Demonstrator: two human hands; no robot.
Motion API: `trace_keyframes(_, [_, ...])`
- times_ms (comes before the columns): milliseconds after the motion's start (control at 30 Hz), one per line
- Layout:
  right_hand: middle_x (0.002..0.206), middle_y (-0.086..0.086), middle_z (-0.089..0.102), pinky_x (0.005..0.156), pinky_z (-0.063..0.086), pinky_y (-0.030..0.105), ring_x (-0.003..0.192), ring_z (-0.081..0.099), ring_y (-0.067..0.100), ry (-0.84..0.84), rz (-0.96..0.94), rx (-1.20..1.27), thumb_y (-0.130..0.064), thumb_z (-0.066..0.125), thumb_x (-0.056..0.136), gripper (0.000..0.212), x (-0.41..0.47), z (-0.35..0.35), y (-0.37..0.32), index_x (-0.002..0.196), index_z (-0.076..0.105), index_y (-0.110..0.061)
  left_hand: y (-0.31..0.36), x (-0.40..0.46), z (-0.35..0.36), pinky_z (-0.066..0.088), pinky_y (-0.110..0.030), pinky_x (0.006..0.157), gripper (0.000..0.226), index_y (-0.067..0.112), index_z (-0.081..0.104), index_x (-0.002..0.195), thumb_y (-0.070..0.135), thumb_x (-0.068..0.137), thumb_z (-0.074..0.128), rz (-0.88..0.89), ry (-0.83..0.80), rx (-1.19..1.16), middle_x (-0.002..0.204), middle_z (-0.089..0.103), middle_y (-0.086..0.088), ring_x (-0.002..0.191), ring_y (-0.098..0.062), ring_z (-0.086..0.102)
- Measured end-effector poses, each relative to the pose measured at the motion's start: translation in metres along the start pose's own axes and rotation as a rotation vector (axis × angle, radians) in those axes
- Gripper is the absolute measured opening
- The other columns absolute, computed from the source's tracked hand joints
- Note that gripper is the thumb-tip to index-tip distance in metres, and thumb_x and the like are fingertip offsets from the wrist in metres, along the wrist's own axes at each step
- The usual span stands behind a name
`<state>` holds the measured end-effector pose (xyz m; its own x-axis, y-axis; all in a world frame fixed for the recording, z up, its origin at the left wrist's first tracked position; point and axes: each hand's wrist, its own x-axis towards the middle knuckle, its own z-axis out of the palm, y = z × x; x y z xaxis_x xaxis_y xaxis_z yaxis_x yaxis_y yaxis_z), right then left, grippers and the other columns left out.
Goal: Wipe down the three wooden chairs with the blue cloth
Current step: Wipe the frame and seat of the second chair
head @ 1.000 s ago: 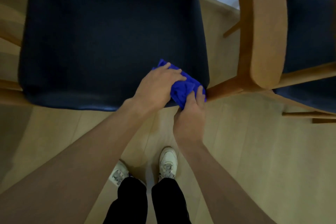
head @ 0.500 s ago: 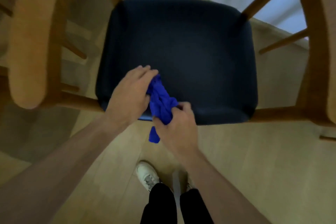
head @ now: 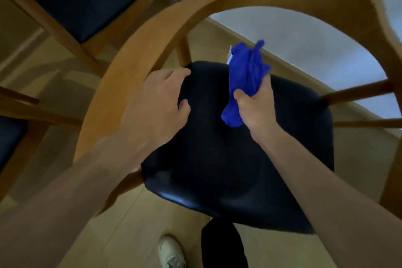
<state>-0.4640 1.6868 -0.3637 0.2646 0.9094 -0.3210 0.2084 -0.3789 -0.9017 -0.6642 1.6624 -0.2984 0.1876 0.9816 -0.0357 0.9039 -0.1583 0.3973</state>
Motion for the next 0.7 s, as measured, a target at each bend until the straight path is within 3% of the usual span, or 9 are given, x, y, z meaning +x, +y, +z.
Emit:
trace_keyframes(67, [0.119,-0.010,0.056,0.076,0.045,0.009,0.097,0.059,0.003,-0.138,-0.181,-0.299,-0.007,0.064,0.086,0.069,0.026,0.008,-0.004,0.145,0.032,-0.021,0.002,0.012,-0.011,0.028,-0.022,0.102,0.053,0.023,0.042,0.139,0.027,0.089,0.058,0.018,0.049,0.017,0.136,0.047,0.003,0.127,-0.013,0.040])
trace_keyframes(100, [0.118,-0.008,0.056,0.081,0.047,0.014,0.100,0.060,0.008,-0.256,-0.230,-0.431,-0.009,0.066,0.085,0.074,0.036,0.013,-0.002,0.147,0.027,-0.022,0.002,0.017,-0.017,0.025,-0.023,0.104,0.054,0.022,0.043,0.138,0.027,0.087,0.060,0.030,0.091,0.049,0.136,0.046,0.002,0.129,-0.014,0.038])
trace_keyframes(167, [0.132,-0.001,0.052,0.104,0.044,0.045,0.118,0.055,0.021,-0.457,-0.285,-0.783,-0.026,0.074,0.079,0.096,0.047,0.024,0.011,0.153,0.012,-0.023,-0.007,0.026,-0.022,0.021,-0.032,0.110,0.064,0.020,0.037,0.140,0.030,0.084,0.065,-0.019,0.156,0.163,0.143,0.040,-0.002,0.137,-0.020,0.030])
trace_keyframes(233, [0.148,0.006,0.036,0.114,0.023,0.061,0.135,0.036,0.030,-0.432,-0.439,-1.072,-0.058,0.072,0.073,0.109,0.053,0.033,0.028,0.155,0.008,-0.025,-0.022,0.032,-0.021,0.020,-0.045,0.112,0.085,0.022,0.021,0.148,0.040,0.080,0.069,-0.171,0.115,0.250,0.153,0.025,-0.006,0.142,-0.028,0.020])
trace_keyframes(333, [0.158,0.016,0.016,0.116,0.013,0.058,0.144,0.016,0.035,-0.333,-0.491,-1.043,-0.080,0.055,0.072,0.104,0.058,0.049,0.034,0.154,0.012,-0.034,-0.033,0.031,-0.015,0.029,-0.049,0.108,0.095,0.024,0.007,0.151,0.046,0.080,0.066,-0.288,0.061,0.236,0.156,0.016,-0.004,0.137,-0.030,0.029])
trace_keyframes(400, [0.161,0.017,0.010,0.119,0.015,0.056,0.146,0.013,0.035,-0.343,-0.486,-0.990,-0.066,0.058,0.082,0.091,0.061,0.060,0.046,0.155,0.014,-0.032,-0.032,0.030,-0.014,0.036,-0.048,0.103,0.089,0.019,0.011,0.151,0.043,0.083,0.064,-0.284,0.099,0.220,0.155,0.021,-0.004,0.130,-0.030,0.038])
trace_keyframes(500, [0.156,0.017,0.029,0.106,0.036,0.054,0.132,0.036,0.036,-0.393,-0.745,-0.995,-0.025,0.063,0.087,0.066,0.052,0.067,0.056,0.148,0.038,-0.024,-0.035,0.029,-0.013,0.038,-0.048,0.103,0.087,0.017,0.013,0.151,0.042,0.084,0.063,-0.281,0.117,0.215,0.154,0.023,-0.004,0.127,-0.030,0.041])
trace_keyframes(600, [0.152,0.015,0.036,0.096,0.043,0.053,0.120,0.043,0.035,-0.710,-0.998,-1.043,-0.013,0.063,0.082,0.066,0.039,0.051,0.058,0.145,0.044,-0.024,-0.034,0.031,-0.013,0.038,-0.049,0.103,0.087,0.017,0.013,0.150,0.041,0.084,0.063,-0.261,0.092,0.203,0.154,0.023,-0.005,0.126,-0.032,0.041])
trace_keyframes(700, [0.149,0.014,0.039,0.091,0.047,0.054,0.117,0.045,0.036,-1.001,-1.092,-1.060,-0.009,0.072,0.076,0.074,0.020,0.040,0.058,0.143,0.045,-0.027,-0.035,0.031,-0.016,0.039,-0.049,0.103,0.087,0.017,0.011,0.151,0.040,0.085,0.063,-0.264,0.076,0.220,0.154,0.021,-0.006,0.125,-0.032,0.042])
